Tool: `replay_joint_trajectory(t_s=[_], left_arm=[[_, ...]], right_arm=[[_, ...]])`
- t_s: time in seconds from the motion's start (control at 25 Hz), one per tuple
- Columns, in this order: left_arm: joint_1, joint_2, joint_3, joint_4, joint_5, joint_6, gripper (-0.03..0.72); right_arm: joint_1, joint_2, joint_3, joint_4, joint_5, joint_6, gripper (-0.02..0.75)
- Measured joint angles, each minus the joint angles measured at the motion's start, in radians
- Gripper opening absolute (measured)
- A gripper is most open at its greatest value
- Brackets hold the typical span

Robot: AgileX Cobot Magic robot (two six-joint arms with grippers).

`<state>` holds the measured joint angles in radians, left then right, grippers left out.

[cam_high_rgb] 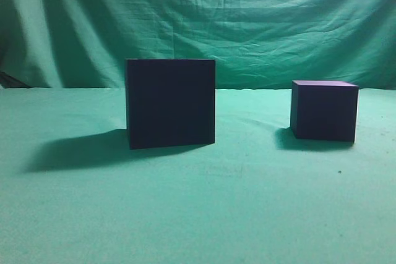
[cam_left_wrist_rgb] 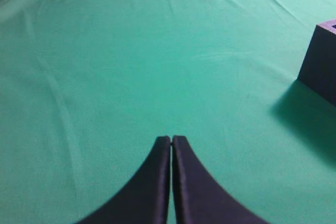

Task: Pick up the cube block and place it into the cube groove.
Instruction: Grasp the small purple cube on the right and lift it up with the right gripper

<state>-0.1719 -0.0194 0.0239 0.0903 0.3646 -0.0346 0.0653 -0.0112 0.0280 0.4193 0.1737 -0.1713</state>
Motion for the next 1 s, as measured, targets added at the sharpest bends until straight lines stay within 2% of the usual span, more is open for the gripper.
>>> replay_joint_trajectory(t_s=[0.12, 0.2, 0.32, 0.64, 0.8, 0.84, 0.92, 1.0], left_arm=[[0.0, 0.0, 0.0, 0.0, 0.0, 0.0, 0.0], [0.0, 0.0, 0.0, 0.0, 0.0, 0.0, 0.0], [0.0, 0.0, 0.0, 0.0, 0.0, 0.0, 0.0], [0.0, 0.0, 0.0, 0.0, 0.0, 0.0, 0.0], [0.0, 0.0, 0.0, 0.0, 0.0, 0.0, 0.0], [0.0, 0.0, 0.0, 0.0, 0.0, 0.0, 0.0], [0.0, 0.0, 0.0, 0.0, 0.0, 0.0, 0.0], [0.0, 0.0, 0.0, 0.0, 0.0, 0.0, 0.0]], right_arm=[[0.0, 0.0, 0.0, 0.066, -0.11, 0.0, 0.047], [0.0, 0.0, -0.021, 0.071, -0.08, -0.018, 0.047], [0.0, 0.078, -0.129, 0.071, 0.019, -0.089, 0.047], [0.0, 0.559, -0.429, 0.097, 0.356, -0.125, 0.047], [0.0, 0.762, -0.564, 0.098, 0.517, -0.215, 0.047], [0.0, 0.81, -0.616, 0.098, 0.567, -0.232, 0.0], [0.015, 0.926, -0.713, 0.096, 0.676, -0.24, 0.0], [0.065, 1.027, -0.807, 0.067, 0.735, -0.21, 0.0]])
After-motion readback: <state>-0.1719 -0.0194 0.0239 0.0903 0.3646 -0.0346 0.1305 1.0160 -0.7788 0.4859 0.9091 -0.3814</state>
